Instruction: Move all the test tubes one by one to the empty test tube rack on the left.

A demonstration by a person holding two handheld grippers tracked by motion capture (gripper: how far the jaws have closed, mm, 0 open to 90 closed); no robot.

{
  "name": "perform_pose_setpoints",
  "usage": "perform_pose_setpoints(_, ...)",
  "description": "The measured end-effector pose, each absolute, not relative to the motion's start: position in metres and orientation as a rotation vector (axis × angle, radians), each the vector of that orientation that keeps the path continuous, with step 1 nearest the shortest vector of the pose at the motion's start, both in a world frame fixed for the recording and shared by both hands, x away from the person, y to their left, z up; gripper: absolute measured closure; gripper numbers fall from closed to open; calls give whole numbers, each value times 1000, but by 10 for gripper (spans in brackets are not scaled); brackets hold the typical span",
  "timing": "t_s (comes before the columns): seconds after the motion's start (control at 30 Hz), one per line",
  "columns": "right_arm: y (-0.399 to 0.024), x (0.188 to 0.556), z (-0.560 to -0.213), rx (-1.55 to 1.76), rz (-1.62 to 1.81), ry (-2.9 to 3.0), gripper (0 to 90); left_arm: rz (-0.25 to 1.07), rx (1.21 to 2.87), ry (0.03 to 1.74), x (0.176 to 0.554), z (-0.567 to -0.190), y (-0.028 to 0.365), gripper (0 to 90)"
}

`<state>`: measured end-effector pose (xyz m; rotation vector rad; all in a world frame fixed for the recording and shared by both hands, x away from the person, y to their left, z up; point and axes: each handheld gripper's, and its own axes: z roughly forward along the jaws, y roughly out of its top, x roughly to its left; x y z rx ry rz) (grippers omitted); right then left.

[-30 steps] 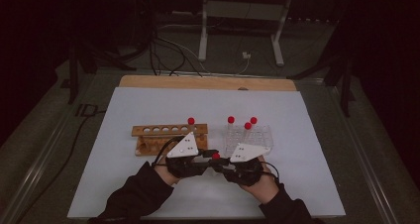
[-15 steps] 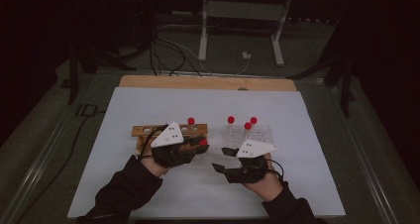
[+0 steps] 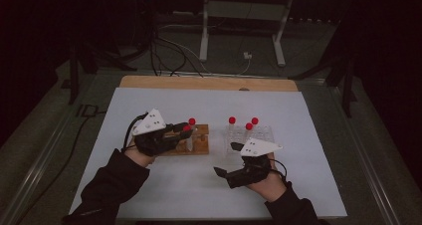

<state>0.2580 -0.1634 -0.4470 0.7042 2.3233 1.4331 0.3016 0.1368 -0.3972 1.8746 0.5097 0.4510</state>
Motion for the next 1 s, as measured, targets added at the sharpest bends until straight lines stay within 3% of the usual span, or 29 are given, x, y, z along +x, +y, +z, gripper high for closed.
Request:
perform_pose_setpoints(0.47,-170,257,-443,694,1488,2309,0,519,1824,590,333,-387,147,717)
perform_pose_setpoints(0.73,-172,257,-442,689,1490,2298,0,585,1849,615,351,-400,141,717)
perform_pose_setpoints(1.0,-175,258,-443,700,1485,2301,0,539,1863,652,357,-419,143,717)
